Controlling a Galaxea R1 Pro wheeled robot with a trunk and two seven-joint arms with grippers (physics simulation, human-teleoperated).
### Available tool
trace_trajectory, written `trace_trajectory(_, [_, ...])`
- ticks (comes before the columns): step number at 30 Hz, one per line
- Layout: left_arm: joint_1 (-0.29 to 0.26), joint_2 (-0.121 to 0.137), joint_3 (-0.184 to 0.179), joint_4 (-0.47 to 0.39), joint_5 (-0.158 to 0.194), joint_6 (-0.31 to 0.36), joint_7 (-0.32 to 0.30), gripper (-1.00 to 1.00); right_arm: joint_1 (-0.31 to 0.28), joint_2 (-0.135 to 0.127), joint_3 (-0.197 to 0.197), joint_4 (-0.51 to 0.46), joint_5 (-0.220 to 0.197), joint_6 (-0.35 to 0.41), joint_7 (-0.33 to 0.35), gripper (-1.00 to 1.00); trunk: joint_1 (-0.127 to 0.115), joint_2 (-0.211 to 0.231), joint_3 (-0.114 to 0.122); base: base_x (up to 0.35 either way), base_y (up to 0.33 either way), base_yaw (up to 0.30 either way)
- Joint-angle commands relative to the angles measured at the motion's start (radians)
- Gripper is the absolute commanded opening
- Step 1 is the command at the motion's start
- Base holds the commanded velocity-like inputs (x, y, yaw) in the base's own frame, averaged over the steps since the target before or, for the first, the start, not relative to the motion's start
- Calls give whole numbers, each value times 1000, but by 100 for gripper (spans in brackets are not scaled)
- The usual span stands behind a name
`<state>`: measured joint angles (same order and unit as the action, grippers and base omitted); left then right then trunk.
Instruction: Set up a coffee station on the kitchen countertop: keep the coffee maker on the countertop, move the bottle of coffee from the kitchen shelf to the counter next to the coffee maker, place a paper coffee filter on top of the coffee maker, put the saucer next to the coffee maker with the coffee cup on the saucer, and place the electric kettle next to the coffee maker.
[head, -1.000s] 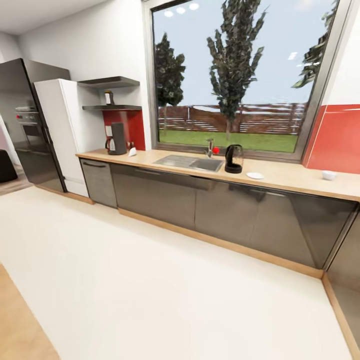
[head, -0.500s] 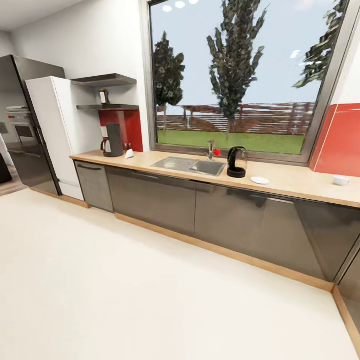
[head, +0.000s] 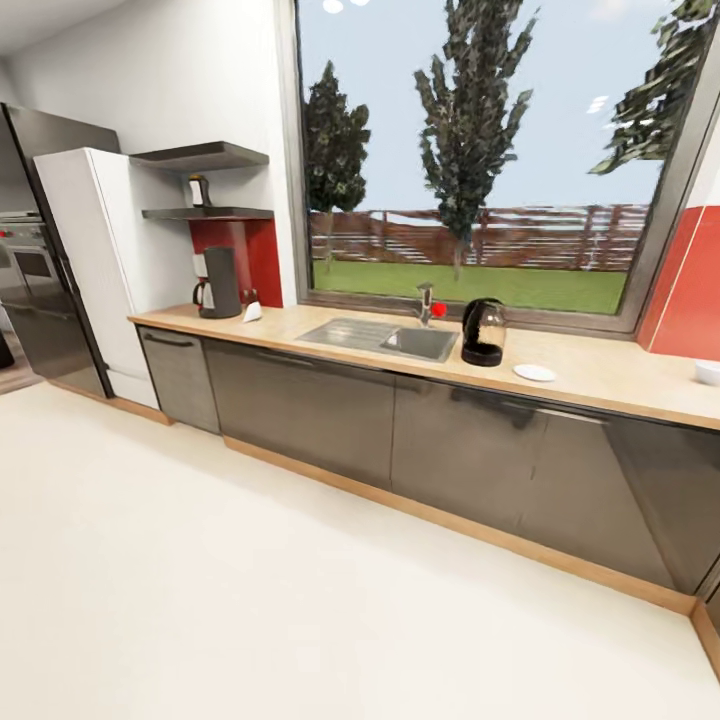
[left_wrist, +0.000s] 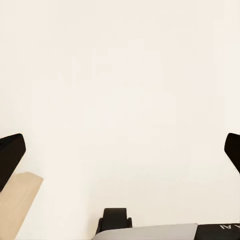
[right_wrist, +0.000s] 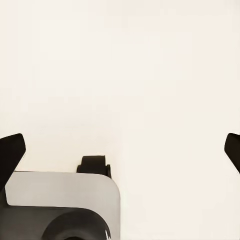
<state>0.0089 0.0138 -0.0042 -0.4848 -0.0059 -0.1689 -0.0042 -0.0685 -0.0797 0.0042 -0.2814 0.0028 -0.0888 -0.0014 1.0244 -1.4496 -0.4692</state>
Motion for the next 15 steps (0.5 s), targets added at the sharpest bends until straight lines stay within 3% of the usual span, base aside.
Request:
trace_trajectory(1, [0,0,0,-1,0,-2,0,100,0,0,0,1,0,-3,0,100,1,0,-1,318,0,0])
trace_trajectory(15, [0,0,0,-1,0,-2,0,100,0,0,0,1,0,-3,0,100,1,0,-1,321,0,0])
